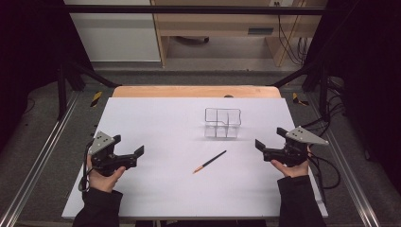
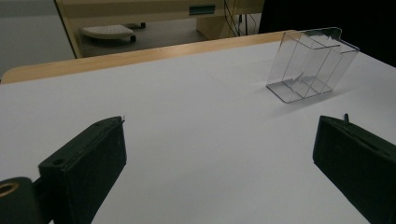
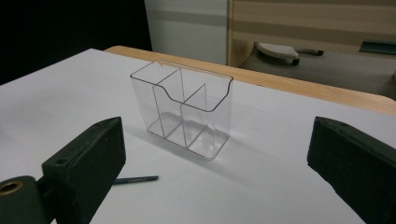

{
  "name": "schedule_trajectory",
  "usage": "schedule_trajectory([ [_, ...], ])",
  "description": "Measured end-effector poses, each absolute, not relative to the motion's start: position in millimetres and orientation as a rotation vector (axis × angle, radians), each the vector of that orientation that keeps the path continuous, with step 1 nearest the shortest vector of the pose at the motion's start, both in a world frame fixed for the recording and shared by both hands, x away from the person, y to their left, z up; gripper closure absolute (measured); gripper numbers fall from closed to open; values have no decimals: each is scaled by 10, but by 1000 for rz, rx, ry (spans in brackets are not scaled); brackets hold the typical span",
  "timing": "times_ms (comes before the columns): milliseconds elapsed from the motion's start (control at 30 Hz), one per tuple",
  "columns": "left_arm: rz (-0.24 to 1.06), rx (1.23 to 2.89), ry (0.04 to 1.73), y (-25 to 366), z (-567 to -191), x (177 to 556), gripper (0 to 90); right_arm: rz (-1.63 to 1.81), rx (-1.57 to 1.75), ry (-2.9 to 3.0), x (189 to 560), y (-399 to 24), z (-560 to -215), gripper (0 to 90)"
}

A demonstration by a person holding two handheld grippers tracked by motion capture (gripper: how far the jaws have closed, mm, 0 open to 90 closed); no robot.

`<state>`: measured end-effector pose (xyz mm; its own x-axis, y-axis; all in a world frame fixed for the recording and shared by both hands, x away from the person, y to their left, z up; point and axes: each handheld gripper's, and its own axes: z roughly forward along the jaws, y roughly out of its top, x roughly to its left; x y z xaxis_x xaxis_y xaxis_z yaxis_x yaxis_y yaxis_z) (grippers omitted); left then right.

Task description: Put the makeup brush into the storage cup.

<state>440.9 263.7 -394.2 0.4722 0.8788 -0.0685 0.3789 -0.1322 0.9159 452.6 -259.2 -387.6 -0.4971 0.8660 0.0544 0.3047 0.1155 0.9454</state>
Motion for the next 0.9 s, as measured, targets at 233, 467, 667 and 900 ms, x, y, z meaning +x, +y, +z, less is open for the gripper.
schedule_trajectory([
  [233, 622, 1722, 1086, 2643, -3954, 4413, 21, 1382, 1134, 1884, 4518, -2586, -3888, 47],
  [467, 595, 1730, 1104, 2654, -4005, 4438, 22, 1363, 1123, 1902, 4502, -2562, -3866, 49],
  [667, 576, 1752, 1109, 2630, -4043, 4452, 23, 1361, 1102, 1927, 4488, -2509, -3844, 51],
  [900, 562, 1780, 1091, 2562, -4052, 4451, 31, 1326, 1077, 1991, 4512, -2392, -3898, 51],
])
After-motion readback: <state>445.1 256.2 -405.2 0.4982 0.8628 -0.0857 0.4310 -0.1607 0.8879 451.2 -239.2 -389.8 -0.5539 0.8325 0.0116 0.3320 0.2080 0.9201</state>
